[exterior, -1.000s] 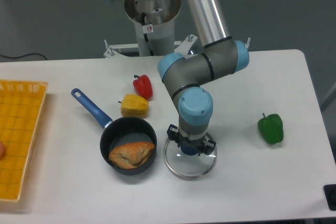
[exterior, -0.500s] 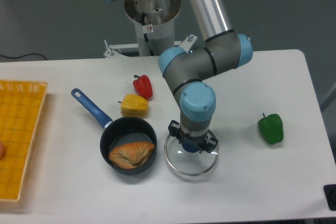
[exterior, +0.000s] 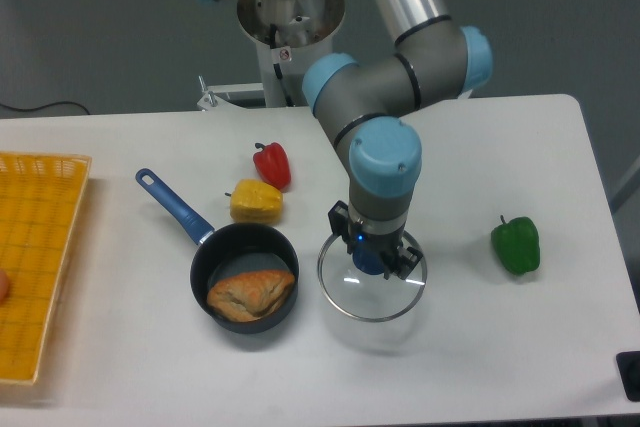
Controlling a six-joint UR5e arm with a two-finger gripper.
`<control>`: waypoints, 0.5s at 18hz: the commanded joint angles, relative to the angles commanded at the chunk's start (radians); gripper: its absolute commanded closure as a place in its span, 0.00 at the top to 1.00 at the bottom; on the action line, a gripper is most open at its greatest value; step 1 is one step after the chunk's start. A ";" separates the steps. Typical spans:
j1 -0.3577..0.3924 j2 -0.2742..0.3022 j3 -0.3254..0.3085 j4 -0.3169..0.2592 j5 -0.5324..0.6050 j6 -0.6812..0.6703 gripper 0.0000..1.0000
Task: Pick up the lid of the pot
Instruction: 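Lift the glass lid by its knob up off the table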
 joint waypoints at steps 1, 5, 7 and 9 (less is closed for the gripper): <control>0.005 0.012 0.000 -0.003 -0.028 0.017 0.52; 0.020 0.035 0.002 -0.006 -0.078 0.104 0.52; 0.026 0.035 -0.005 -0.017 -0.074 0.132 0.52; 0.031 0.046 -0.005 -0.020 -0.072 0.134 0.52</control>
